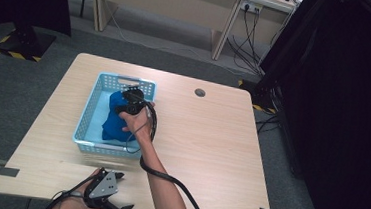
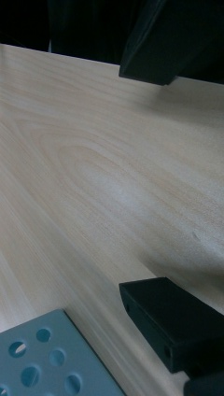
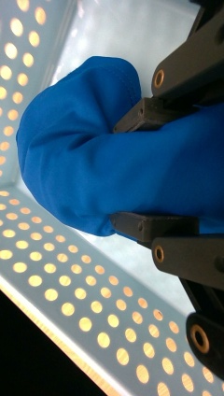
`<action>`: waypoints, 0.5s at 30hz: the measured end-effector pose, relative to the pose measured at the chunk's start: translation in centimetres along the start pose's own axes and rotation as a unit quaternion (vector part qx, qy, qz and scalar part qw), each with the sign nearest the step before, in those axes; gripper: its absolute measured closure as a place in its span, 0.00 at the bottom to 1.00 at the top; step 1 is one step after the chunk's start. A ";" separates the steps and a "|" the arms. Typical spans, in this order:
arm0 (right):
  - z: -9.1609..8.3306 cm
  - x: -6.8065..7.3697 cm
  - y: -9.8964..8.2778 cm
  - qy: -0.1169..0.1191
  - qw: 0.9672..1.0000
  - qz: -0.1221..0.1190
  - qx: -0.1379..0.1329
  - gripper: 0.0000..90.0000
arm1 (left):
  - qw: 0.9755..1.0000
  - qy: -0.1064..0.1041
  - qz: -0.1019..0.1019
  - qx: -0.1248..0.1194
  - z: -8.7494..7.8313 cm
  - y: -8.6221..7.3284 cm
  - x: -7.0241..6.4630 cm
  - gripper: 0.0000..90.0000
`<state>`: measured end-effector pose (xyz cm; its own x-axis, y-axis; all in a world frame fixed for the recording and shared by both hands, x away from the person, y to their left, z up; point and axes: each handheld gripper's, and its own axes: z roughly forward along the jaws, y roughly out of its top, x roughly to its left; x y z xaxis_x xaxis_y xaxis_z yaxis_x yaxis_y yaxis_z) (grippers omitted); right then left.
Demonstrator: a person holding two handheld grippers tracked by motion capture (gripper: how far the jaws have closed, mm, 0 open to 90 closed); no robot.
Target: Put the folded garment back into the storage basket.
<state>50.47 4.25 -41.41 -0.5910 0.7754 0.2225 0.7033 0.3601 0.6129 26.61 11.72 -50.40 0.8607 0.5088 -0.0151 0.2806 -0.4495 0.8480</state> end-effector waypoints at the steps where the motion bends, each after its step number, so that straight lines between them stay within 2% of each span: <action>1: 0.3 0.0 -0.1 0.000 1.000 0.004 0.004 0.66 | 1.000 0.000 0.000 0.000 0.0 0.0 0.0 0.00; 15: 1.6 -0.2 -0.5 -0.007 1.000 0.007 0.019 0.65 | 1.000 0.000 0.000 0.000 0.0 0.0 0.0 0.00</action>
<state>50.84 4.78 -43.03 -0.5754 0.7878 0.2198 0.7263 0.3686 0.5801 26.61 11.72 -50.39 0.8607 0.5089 -0.0147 0.2807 -0.4502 0.8477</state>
